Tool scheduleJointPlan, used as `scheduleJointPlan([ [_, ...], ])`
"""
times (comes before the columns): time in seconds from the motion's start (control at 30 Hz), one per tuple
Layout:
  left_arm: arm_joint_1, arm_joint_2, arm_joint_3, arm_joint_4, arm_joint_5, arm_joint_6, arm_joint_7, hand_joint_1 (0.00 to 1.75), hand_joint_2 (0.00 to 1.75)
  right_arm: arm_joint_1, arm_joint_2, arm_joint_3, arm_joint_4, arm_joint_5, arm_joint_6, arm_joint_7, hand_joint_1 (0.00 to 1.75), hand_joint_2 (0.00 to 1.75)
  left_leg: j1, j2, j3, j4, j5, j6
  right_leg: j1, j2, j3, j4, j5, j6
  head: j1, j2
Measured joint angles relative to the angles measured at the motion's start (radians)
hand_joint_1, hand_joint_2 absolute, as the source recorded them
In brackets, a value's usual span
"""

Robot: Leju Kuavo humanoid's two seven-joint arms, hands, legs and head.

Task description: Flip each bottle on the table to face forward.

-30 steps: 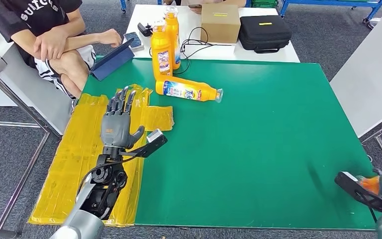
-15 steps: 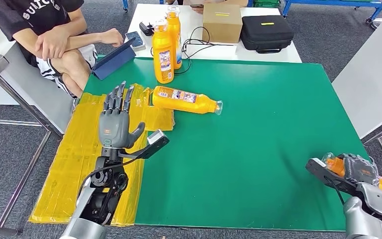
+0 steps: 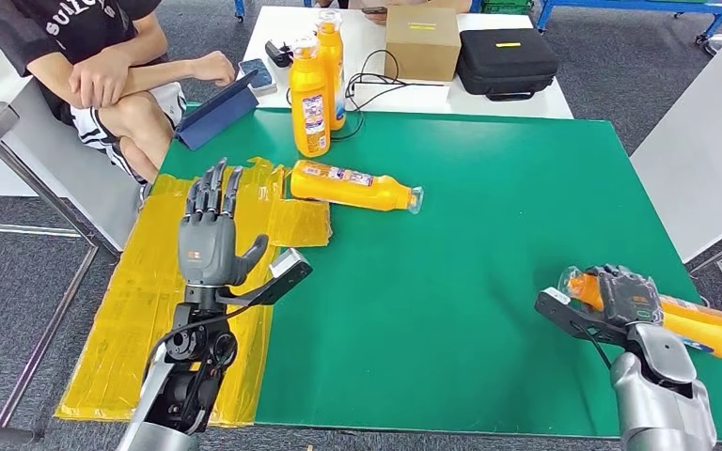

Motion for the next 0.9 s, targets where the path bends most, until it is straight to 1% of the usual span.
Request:
scheduleJointPlan([
  [0.07, 0.004, 0.0, 0.003, -0.004, 0.0, 0.0, -0.002, 0.0, 1.75, 0.003, 0.036, 0.022, -0.041, -0.036, -0.005, -0.017, 1.75, 1.75, 0.0, 0.002, 0.0, 0.0, 0.0, 0.0, 0.001, 0.001, -0.001, 0.0, 0.0, 0.0, 0.0, 0.0],
  [0.17, 0.004, 0.0, 0.006, -0.005, 0.0, 0.0, -0.008, 0.0, 1.75, 0.013, 0.099, 0.072, -0.114, -0.067, 0.01, -0.018, 1.75, 1.75, 0.001, 0.006, 0.0, 0.0, 0.0, 0.0, 0.001, 0.004, -0.002, 0.0, 0.0, 0.0, 0.0, 0.0],
  [0.2, 0.004, 0.0, 0.006, -0.005, 0.001, 0.0, -0.008, 0.0, 1.75, 0.015, 0.108, 0.082, -0.125, -0.07, 0.014, -0.016, 1.75, 1.75, 0.001, 0.007, 0.0, 0.0, 0.0, 0.0, 0.001, 0.004, -0.002, 0.0, 0.0, 0.0, 0.0, 0.0],
  [0.3, 0.004, 0.0, 0.006, -0.005, 0.001, 0.0, -0.008, 0.0, 1.75, 0.016, 0.112, 0.087, -0.131, -0.071, 0.016, -0.015, 1.75, 1.75, 0.001, 0.007, 0.0, 0.0, 0.0, 0.0, 0.001, 0.004, -0.002, 0.0, 0.0, 0.0, 0.0, 0.0],
  [0.37, 0.004, 0.0, 0.006, -0.004, 0.002, 0.0, -0.009, 0.0, 1.75, 0.022, 0.132, 0.119, -0.155, -0.081, 0.026, -0.011, 1.75, 1.75, 0.001, 0.007, 0.0, 0.0, 0.0, 0.0, 0.001, 0.004, -0.002, 0.0, 0.0, 0.0, 0.0, 0.0],
  [0.4, 0.003, 0.0, 0.007, -0.004, 0.004, 0.0, -0.01, 0.0, 1.75, 0.027, 0.159, 0.171, -0.184, -0.094, 0.04, -0.005, 1.75, 1.75, 0.002, 0.007, 0.0, 0.0, 0.0, 0.0, 0.002, 0.004, -0.003, 0.0, 0.0, 0.0, 0.0, 0.0],
  [0.5, 0.0, -0.002, 0.007, 0.004, 0.024, 0.0, -0.021, 0.0, 1.75, 0.04, 0.27, 0.43, -0.278, -0.163, 0.114, 0.014, 1.75, 1.75, 0.004, 0.006, 0.0, 0.0, 0.0, -0.001, 0.003, 0.004, -0.003, 0.0, 0.0, -0.001, 0.0, 0.0],
  [0.53, -0.001, -0.002, 0.006, 0.006, 0.031, 0.0, -0.024, 0.0, 1.75, 0.045, 0.294, 0.494, -0.295, -0.182, 0.134, 0.017, 1.75, 1.75, 0.004, 0.006, 0.0, 0.0, 0.0, -0.001, 0.003, 0.004, -0.003, 0.001, 0.0, -0.001, 0.0, 0.0],
  [0.57, -0.001, -0.002, 0.006, 0.007, 0.036, 0.0, -0.026, 0.0, 1.75, 0.051, 0.306, 0.53, -0.308, -0.195, 0.145, 0.019, 1.75, 1.75, 0.004, 0.005, 0.0, 0.0, 0.0, -0.001, 0.003, 0.004, -0.003, 0.001, 0.0, -0.001, 0.0, 0.0],
  [0.63, -0.001, -0.002, 0.003, 0.011, 0.043, 0.0, -0.03, 0.0, 1.75, 0.071, 0.321, 0.593, -0.342, -0.218, 0.164, 0.028, 1.75, 1.75, 0.004, 0.004, 0.0, 0.0, 0.0, -0.001, 0.003, 0.004, -0.003, 0.0, -0.001, -0.001, 0.0, 0.0],
  [0.7, -0.002, -0.002, -0.001, 0.016, 0.048, 0.0, -0.032, 0.0, 1.75, 0.096, 0.325, 0.644, -0.385, -0.239, 0.186, 0.045, 1.75, 1.75, 0.004, 0.003, -0.001, 0.0, 0.0, -0.001, 0.002, 0.004, -0.003, 0.0, -0.001, -0.002, 0.0, 0.0],
  [0.8, -0.004, -0.002, -0.008, 0.023, 0.058, 0.0, -0.032, 0.0, 1.75, 0.13, 0.318, 0.702, -0.447, -0.264, 0.212, 0.076, 1.75, 1.75, 0.003, 0.003, -0.001, 0.0, 0.0, -0.001, 0.002, 0.004, -0.003, 0.0, -0.001, -0.002, 0.0, 0.0],
  [0.9, -0.005, -0.002, -0.01, 0.026, 0.062, 0.0, -0.033, 0.0, 1.75, 0.148, 0.308, 0.738, -0.481, -0.276, 0.215, 0.088, 1.75, 1.75, 0.003, 0.003, -0.001, 0.0, 0.0, -0.001, 0.002, 0.004, -0.003, 0.0, -0.001, -0.001, 0.0, 0.0],
])
